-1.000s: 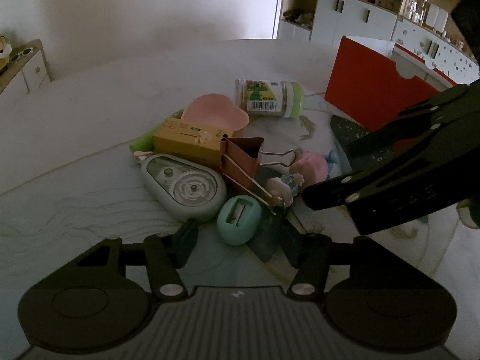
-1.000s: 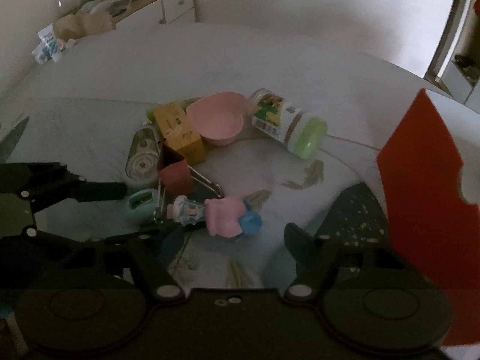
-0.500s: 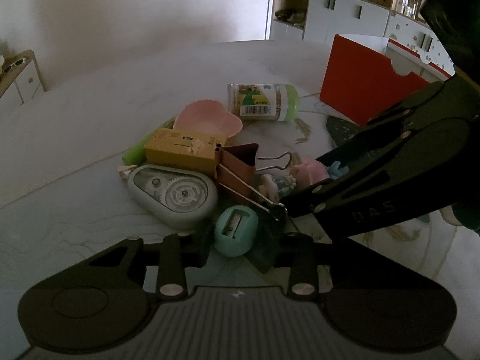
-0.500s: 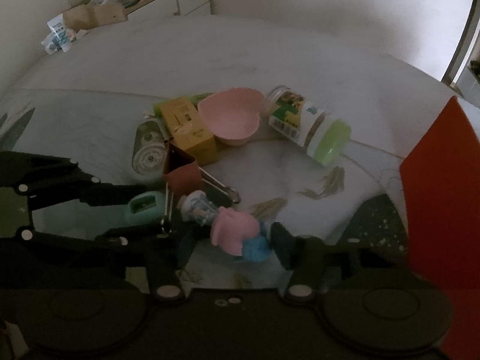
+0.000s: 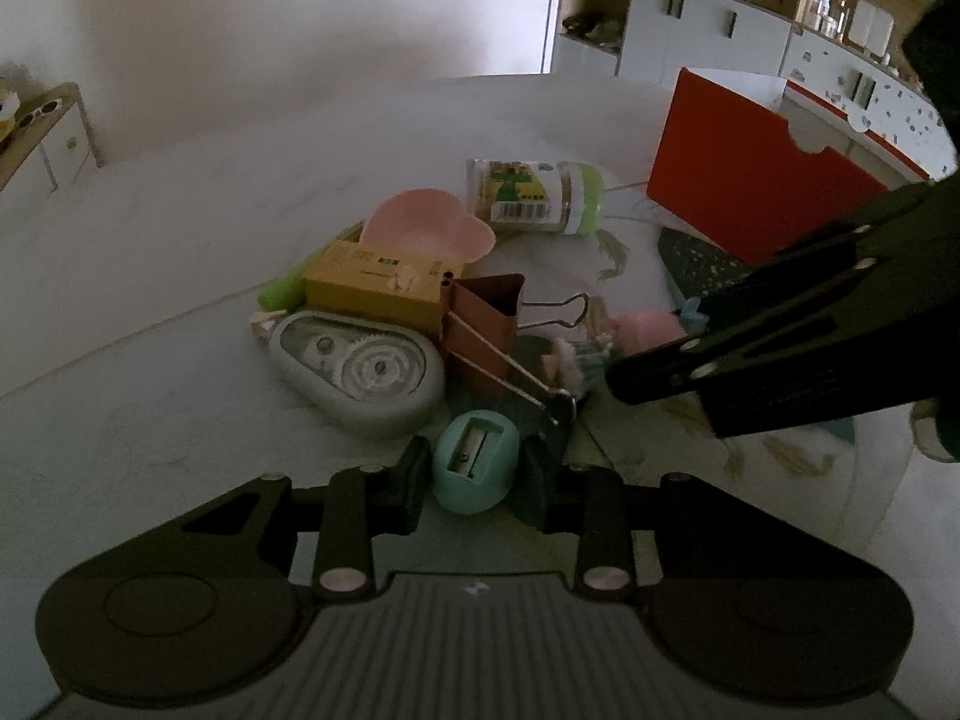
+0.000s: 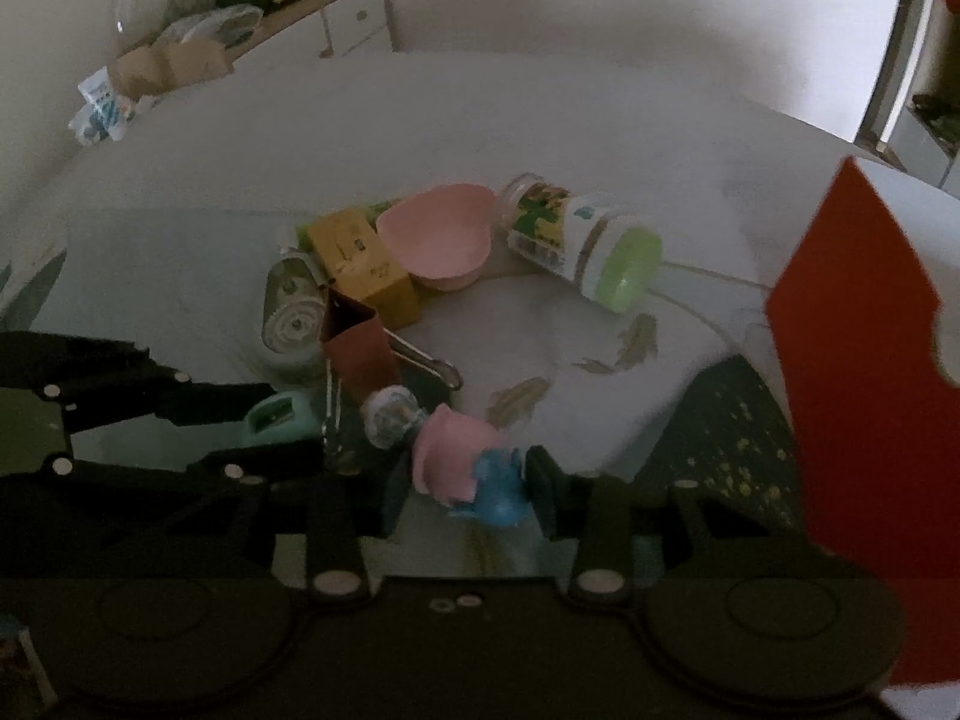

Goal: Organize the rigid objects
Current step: 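Grasp the pink-and-blue toy with the right tool while the left tool grasps the teal sharpener, then carry the pink toy and teal sharpener over the shoebox and lower them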

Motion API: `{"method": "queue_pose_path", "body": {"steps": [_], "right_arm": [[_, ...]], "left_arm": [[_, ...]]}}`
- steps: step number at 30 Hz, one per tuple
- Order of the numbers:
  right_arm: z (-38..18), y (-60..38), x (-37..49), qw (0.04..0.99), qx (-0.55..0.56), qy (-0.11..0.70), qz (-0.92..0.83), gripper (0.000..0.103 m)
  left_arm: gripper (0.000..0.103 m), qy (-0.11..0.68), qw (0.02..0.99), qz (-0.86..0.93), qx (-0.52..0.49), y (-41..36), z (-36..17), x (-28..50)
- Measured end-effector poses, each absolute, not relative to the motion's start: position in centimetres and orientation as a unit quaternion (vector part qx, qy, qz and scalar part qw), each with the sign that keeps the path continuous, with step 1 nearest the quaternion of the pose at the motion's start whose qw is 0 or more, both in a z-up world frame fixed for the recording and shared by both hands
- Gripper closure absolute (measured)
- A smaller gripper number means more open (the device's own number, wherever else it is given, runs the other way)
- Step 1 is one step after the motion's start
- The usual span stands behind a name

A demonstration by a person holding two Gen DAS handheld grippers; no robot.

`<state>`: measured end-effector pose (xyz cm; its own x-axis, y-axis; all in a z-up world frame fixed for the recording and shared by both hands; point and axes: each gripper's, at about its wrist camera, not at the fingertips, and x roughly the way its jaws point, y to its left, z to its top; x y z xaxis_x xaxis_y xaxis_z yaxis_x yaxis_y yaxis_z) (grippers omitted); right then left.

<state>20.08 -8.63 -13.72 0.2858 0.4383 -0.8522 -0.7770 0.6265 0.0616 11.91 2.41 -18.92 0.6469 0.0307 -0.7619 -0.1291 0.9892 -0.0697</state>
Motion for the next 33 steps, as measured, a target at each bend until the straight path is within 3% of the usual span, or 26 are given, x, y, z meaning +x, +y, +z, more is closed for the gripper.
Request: {"method": "queue_pose_path", "body": {"steps": [10,11,13,23,33], "right_arm": [[-12.0,-11.3,18.1,0.798,-0.169,0.444,0.372,0.065],[-11.7,-11.5,17.9,0.800,-0.167,0.442,0.371,0.073],[-10.9,-12.3,17.4,0.804,-0.156,0.437,0.372,0.076],[-9.5,-15.6,15.4,0.817,-0.154,0.425,0.358,0.077],[-4.2,-19.1,14.1,0.836,-0.142,0.390,0.359,0.077]], "left_arm": [[0.071,0.418,0.904,0.049,-0.078,2.1,-17.5,10.1],[0.071,0.418,0.904,0.049,-0.080,2.0,-17.2,9.9],[0.071,0.419,0.903,0.047,-0.084,1.8,-16.7,9.6],[0.071,0.407,0.909,0.038,-0.085,0.2,-14.4,8.1],[0.071,0.395,0.915,0.013,-0.082,-2.2,-10.6,7.8]]}}
